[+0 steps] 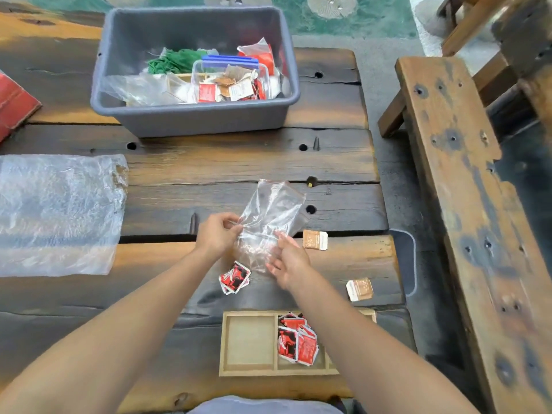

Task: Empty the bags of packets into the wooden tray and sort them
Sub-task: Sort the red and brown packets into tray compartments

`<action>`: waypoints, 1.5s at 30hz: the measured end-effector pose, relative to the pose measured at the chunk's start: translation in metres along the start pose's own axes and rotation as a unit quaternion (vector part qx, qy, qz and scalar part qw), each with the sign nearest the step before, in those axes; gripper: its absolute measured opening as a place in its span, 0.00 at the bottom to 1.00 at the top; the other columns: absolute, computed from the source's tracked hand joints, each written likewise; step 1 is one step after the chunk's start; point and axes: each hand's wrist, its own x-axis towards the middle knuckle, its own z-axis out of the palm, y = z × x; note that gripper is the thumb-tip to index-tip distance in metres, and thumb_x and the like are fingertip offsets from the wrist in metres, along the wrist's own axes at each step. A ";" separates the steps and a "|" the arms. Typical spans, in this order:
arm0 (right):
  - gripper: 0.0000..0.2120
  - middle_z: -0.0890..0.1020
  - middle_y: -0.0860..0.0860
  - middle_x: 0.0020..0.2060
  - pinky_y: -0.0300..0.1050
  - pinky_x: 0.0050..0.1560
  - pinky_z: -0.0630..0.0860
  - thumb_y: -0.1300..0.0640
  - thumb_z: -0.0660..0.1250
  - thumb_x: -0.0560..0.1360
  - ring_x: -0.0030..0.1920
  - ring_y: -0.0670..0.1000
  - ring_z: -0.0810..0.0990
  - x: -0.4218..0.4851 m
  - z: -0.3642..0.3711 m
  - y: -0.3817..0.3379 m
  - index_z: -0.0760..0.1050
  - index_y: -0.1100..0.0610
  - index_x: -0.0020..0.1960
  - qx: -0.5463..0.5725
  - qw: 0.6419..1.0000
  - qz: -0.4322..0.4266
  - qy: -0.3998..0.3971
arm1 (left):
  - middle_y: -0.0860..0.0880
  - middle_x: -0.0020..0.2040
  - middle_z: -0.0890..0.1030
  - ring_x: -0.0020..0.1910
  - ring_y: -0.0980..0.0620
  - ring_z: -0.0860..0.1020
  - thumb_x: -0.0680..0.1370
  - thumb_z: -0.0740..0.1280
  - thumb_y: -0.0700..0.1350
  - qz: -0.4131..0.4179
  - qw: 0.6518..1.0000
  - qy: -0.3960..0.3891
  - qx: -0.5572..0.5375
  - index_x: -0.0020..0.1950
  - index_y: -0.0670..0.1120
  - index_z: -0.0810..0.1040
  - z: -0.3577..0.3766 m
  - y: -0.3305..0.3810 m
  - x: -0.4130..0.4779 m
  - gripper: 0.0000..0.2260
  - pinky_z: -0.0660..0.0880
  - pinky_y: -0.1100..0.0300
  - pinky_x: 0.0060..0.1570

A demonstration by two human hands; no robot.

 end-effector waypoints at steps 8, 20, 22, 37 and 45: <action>0.11 0.80 0.50 0.41 0.42 0.40 0.77 0.60 0.64 0.80 0.38 0.48 0.76 0.017 -0.010 0.009 0.76 0.53 0.61 -0.044 0.998 -0.017 0.051 | 0.51 0.43 0.80 0.45 0.50 0.78 0.78 0.70 0.47 0.009 0.999 -0.030 0.027 0.56 0.47 0.80 0.023 -0.018 0.011 0.08 0.68 0.61 0.47; 0.10 0.80 0.51 0.44 0.43 0.45 0.72 0.59 0.63 0.79 0.41 0.49 0.77 0.017 -0.069 -0.008 0.77 0.55 0.59 -0.363 0.898 -0.212 0.134 | 0.38 0.73 0.67 0.67 0.34 0.66 0.80 0.62 0.50 0.023 0.969 0.116 0.219 0.70 0.45 0.71 0.019 -0.097 -0.029 0.20 0.64 0.41 0.64; 0.15 0.80 0.55 0.54 0.48 0.53 0.75 0.59 0.63 0.78 0.51 0.54 0.78 0.021 -0.076 -0.014 0.75 0.55 0.64 -0.471 0.832 -0.262 0.130 | 0.36 0.75 0.64 0.70 0.34 0.63 0.81 0.62 0.51 -0.005 0.957 0.118 0.264 0.72 0.45 0.69 0.022 -0.122 -0.043 0.21 0.63 0.38 0.64; 0.19 0.71 0.57 0.67 0.53 0.62 0.69 0.61 0.58 0.79 0.62 0.62 0.67 0.074 -0.106 -0.018 0.71 0.52 0.69 -0.747 0.541 -0.382 0.048 | 0.43 0.82 0.49 0.80 0.39 0.45 0.83 0.48 0.57 -0.146 0.938 0.176 0.259 0.82 0.53 0.51 0.086 -0.194 -0.110 0.27 0.47 0.35 0.75; 0.10 0.75 0.57 0.54 0.50 0.48 0.72 0.62 0.58 0.77 0.55 0.60 0.69 0.083 -0.109 -0.009 0.76 0.57 0.55 -0.716 0.528 -0.450 0.077 | 0.48 0.82 0.50 0.80 0.43 0.47 0.82 0.50 0.59 -0.154 0.931 0.230 0.240 0.81 0.57 0.53 0.092 -0.199 -0.107 0.27 0.47 0.39 0.76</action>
